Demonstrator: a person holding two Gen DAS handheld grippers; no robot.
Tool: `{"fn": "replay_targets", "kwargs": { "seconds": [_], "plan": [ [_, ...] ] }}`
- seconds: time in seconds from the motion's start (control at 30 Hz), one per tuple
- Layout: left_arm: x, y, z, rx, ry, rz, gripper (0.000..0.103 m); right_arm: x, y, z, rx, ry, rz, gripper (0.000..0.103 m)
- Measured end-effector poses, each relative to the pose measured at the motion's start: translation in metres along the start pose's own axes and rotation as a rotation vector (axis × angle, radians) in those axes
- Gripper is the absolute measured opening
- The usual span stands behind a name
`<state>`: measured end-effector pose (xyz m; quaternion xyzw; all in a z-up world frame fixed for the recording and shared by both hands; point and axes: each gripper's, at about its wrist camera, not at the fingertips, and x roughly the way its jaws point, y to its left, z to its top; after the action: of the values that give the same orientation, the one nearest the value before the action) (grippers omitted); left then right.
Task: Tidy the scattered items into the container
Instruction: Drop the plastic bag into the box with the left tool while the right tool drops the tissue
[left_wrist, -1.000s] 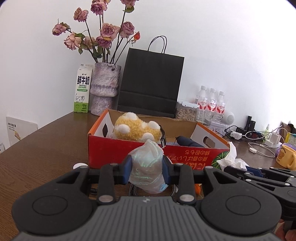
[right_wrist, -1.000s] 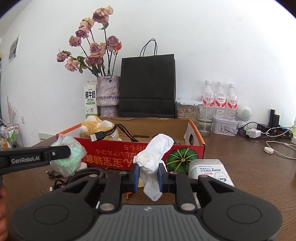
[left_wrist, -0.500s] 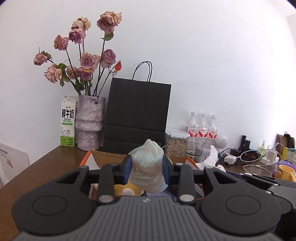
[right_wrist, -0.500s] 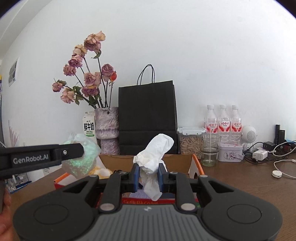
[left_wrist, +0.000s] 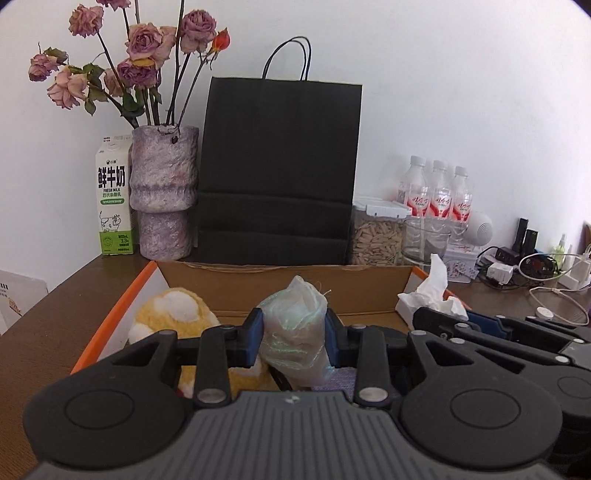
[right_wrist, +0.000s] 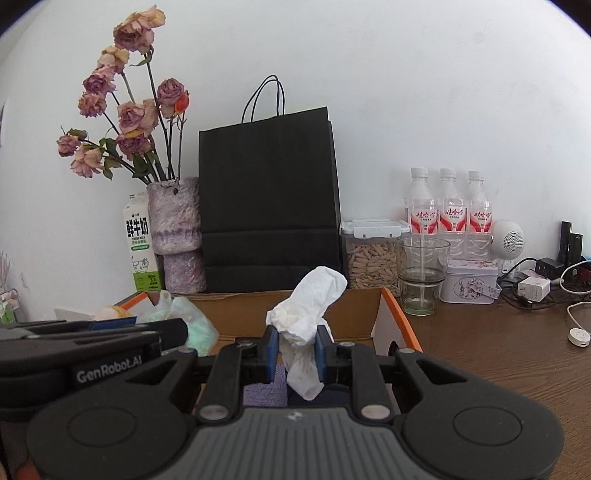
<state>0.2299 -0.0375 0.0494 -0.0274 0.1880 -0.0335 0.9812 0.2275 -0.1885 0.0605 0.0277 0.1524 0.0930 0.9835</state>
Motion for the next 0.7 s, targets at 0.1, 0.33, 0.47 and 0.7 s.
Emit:
{"fn": "replay_targets", "kwargs": {
  "seconds": [0.1,0.33,0.47,0.7],
  "plan": [
    [0.015,0.010,0.000,-0.032,0.023,-0.003,0.034,0.004,0.003,-0.001,-0.028,-0.004,0.000,0.019],
    [0.018,0.007,-0.001,0.013,0.000,0.005,0.038,0.009,0.004,-0.004,-0.042,0.012,0.012,0.019],
    [0.012,0.003,-0.004,0.039,-0.024,0.027,0.052,0.002,0.007,-0.005,-0.056,-0.010,0.002,0.025],
    [-0.012,0.017,-0.007,-0.046,-0.147,0.159,0.103,-0.017,-0.015,0.001,0.061,-0.041,-0.034,0.103]
  ]
}}
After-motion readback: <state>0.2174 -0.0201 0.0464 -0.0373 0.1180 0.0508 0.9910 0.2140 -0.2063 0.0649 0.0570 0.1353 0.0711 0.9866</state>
